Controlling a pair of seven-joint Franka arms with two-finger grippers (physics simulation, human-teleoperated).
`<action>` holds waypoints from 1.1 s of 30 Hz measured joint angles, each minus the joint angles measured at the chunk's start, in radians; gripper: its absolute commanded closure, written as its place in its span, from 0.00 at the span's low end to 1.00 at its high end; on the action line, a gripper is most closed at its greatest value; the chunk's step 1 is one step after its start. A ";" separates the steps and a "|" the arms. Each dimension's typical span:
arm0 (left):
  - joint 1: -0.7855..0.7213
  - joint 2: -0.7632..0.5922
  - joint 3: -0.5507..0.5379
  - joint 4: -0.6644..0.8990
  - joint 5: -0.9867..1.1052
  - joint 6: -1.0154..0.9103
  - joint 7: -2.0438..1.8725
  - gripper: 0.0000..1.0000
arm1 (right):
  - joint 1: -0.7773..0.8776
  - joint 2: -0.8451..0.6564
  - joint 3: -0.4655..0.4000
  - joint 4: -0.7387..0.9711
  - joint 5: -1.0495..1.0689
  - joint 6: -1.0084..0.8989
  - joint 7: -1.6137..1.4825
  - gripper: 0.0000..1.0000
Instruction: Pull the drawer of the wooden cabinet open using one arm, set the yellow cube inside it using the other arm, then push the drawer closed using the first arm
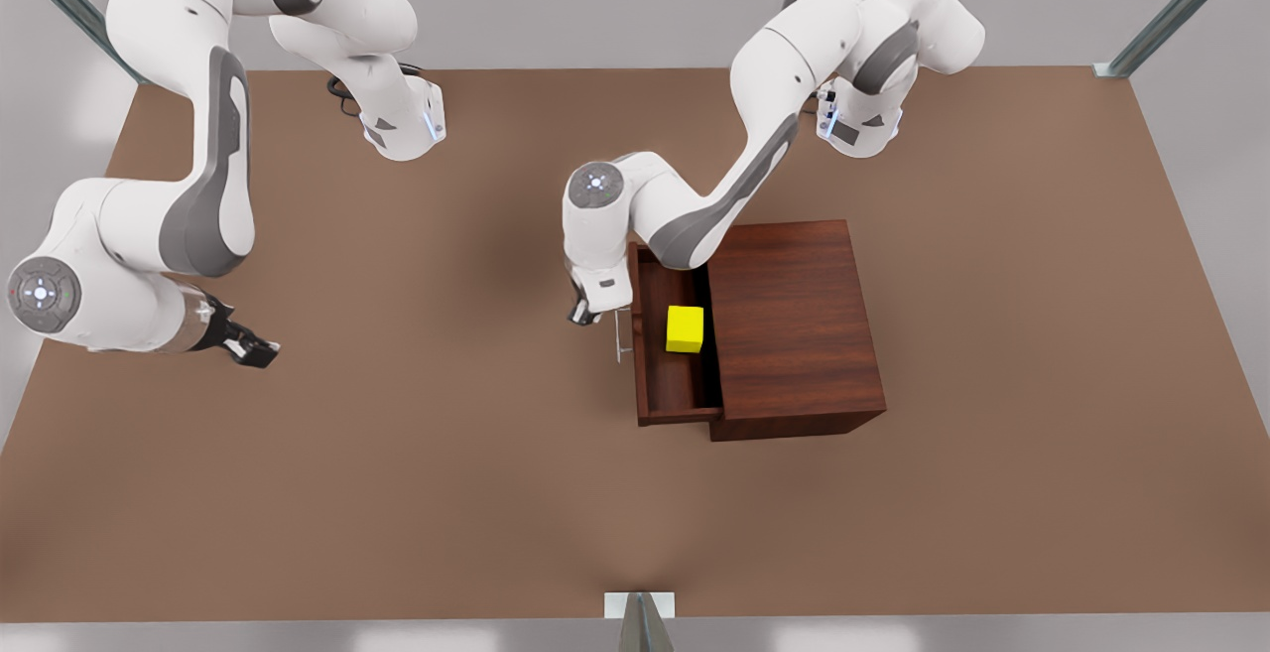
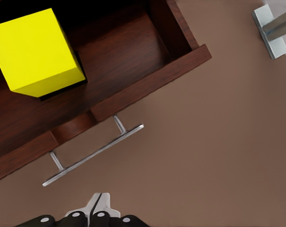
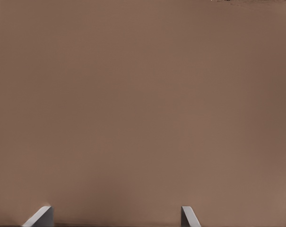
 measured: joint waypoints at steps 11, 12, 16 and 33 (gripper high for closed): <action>0.006 0.039 0.022 -0.030 0.070 0.033 -0.303 0.87 | 0.015 0.015 0.000 -0.001 0.001 -0.011 -0.217 0.00; 0.007 0.038 0.023 -0.030 0.071 0.021 -0.316 0.87 | 0.015 0.016 0.001 -0.001 0.001 -0.011 -0.230 0.00; 0.018 0.038 0.029 -0.032 0.074 -0.034 -0.354 0.87 | 0.016 0.017 0.001 -0.001 0.000 -0.011 -0.278 0.00; 0.137 0.015 0.040 -0.041 0.064 -0.252 -0.349 0.87 | 0.017 0.017 0.002 -0.001 -0.003 -0.011 -0.386 0.00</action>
